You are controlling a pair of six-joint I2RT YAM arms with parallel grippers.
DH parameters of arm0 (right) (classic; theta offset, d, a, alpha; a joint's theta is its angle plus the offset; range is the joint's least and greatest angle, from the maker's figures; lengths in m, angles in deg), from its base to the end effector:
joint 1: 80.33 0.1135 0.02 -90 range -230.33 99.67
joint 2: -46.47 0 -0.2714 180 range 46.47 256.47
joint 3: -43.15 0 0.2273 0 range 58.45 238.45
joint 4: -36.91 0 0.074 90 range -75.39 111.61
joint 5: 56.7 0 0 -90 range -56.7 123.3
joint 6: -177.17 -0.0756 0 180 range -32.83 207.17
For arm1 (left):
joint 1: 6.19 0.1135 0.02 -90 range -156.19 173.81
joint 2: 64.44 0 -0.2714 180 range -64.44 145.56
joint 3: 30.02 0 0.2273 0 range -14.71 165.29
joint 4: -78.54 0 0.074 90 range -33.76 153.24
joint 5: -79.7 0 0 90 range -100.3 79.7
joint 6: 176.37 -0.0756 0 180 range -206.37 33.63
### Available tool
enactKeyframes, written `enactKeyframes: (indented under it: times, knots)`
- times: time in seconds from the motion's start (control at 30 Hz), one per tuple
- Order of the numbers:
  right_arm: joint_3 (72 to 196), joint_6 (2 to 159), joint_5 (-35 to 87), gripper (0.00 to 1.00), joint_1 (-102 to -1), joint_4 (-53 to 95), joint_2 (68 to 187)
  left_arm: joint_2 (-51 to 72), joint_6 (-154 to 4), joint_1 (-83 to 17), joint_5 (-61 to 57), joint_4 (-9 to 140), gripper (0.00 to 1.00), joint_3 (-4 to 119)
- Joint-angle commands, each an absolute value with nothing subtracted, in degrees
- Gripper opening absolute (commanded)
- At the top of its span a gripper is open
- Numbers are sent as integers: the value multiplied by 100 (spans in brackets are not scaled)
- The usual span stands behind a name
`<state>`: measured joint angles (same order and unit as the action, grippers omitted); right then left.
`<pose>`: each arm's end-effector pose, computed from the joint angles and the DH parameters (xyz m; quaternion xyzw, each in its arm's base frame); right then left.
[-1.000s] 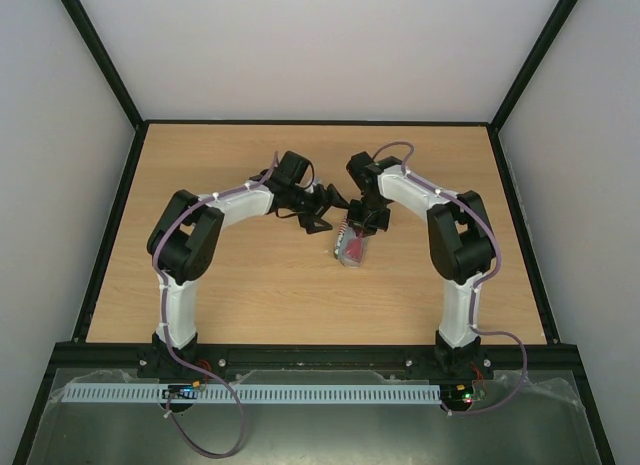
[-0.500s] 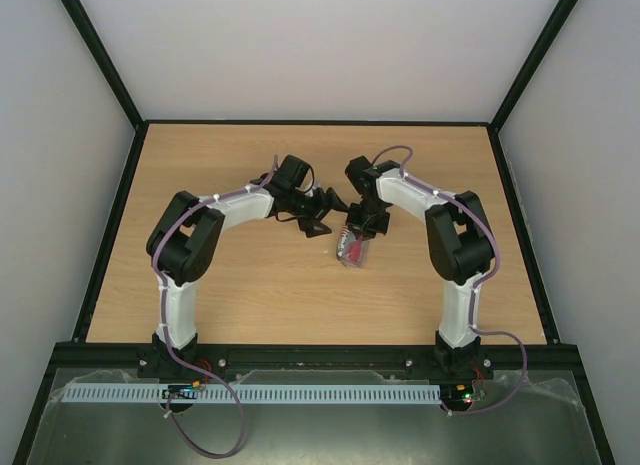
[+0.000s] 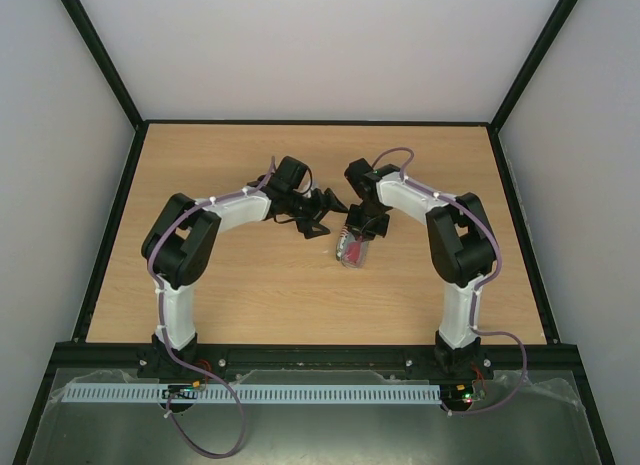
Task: Organize the sunglasses
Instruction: Place the sunglasses in the sunglasses case.
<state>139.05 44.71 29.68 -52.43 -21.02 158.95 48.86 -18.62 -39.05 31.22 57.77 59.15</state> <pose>0.3350 0.1828 0.1554 0.1213 0.9829 0.1032 0.0921 0.3317 -0.2739 0.1777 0.1292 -0.8646 0.4850 0.0229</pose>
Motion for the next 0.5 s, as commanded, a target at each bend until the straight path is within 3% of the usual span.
enactKeyframes:
  times: [0.0,0.47]
  knots:
    - [13647,4322,3250,1,-5203,-2115,16009,4562,-1913,-4066,3576,5901,85,5885]
    - [13701,4346,3279,1,-5203,-2172,15918,4588,-1931,-4071,3599,5884,85,5894]
